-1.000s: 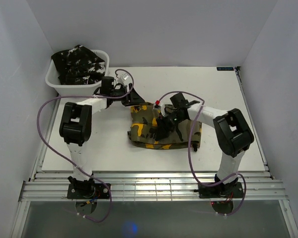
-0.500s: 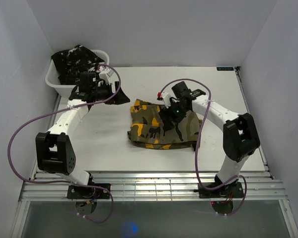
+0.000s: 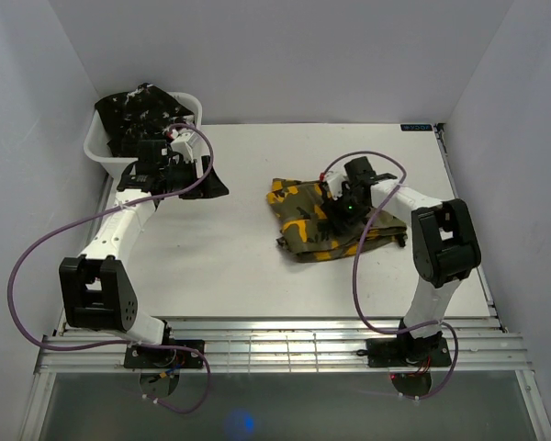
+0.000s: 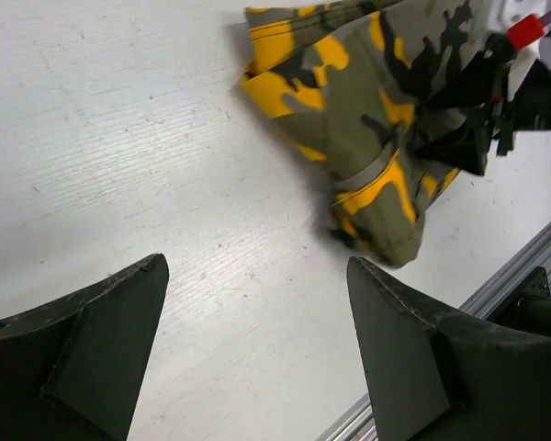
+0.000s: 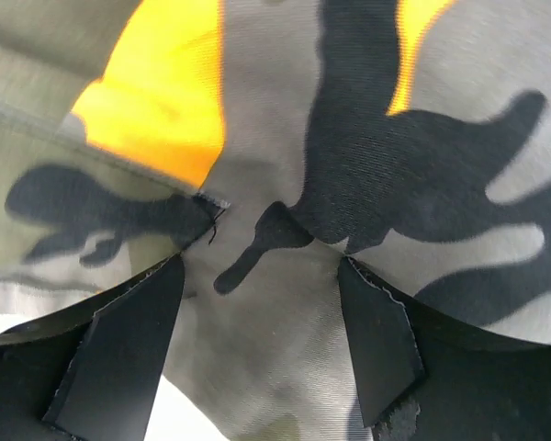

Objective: Fold and stack the trousers
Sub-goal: Neatly place the folded trousers to the corner

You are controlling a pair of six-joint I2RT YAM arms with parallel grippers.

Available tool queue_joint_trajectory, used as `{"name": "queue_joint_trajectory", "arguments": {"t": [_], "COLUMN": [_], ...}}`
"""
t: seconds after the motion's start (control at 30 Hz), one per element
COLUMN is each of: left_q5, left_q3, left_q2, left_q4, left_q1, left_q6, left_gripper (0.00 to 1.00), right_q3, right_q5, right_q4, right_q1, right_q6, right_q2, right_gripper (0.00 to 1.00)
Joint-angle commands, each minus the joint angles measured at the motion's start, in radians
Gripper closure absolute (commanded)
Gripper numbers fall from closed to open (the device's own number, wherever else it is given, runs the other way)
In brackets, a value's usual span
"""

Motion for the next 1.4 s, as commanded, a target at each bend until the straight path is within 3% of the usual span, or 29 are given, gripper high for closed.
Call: {"name": "queue_joint_trajectory", "arguments": {"t": [0.0, 0.1, 0.17, 0.3, 0.33, 0.53, 0.77, 0.93, 1.1, 1.37], "left_q5": [0.0, -0.003, 0.0, -0.006, -0.008, -0.015, -0.014, -0.015, -0.018, -0.02], "left_q3": [0.0, 0.002, 0.003, 0.003, 0.002, -0.005, -0.034, -0.078, -0.087, -0.107], "left_q2": [-0.059, -0.066, -0.069, -0.082, -0.089, -0.109, -0.123, -0.134, -0.142, -0.149], "left_q4": [-0.012, -0.008, -0.009, -0.012, -0.014, -0.028, -0.017, 0.006, -0.009, -0.032], "left_q1": [0.015, 0.017, 0.017, 0.017, 0.018, 0.017, 0.018, 0.021, 0.032, 0.057], "left_q6": [0.022, 0.033, 0.037, 0.031, 0.031, 0.03, 0.008, -0.006, 0.013, 0.043], "left_gripper": [0.1, 0.09, 0.09, 0.09, 0.08, 0.08, 0.08, 0.08, 0.08, 0.06], "right_q3": [-0.06, -0.005, 0.062, 0.224, 0.236, 0.213, 0.066, 0.078, 0.33, 0.618], "right_q5": [0.085, 0.045, 0.019, -0.084, -0.082, 0.086, 0.154, 0.301, 0.343, 0.336], "right_q4": [-0.04, -0.065, -0.104, -0.209, -0.216, -0.29, -0.244, -0.111, -0.112, -0.109], "right_q1": [-0.152, -0.211, -0.222, -0.223, -0.223, -0.22, -0.209, -0.2, -0.252, -0.369], "right_q6": [-0.254, -0.397, -0.388, -0.174, -0.052, 0.271, 0.397, 0.428, 0.466, 0.399], "right_q2": [0.049, -0.008, -0.031, -0.08, -0.085, -0.06, -0.03, 0.119, 0.327, 0.524], "right_gripper": [0.25, 0.22, 0.19, 0.2, 0.2, 0.21, 0.21, 0.23, 0.24, 0.25]}}
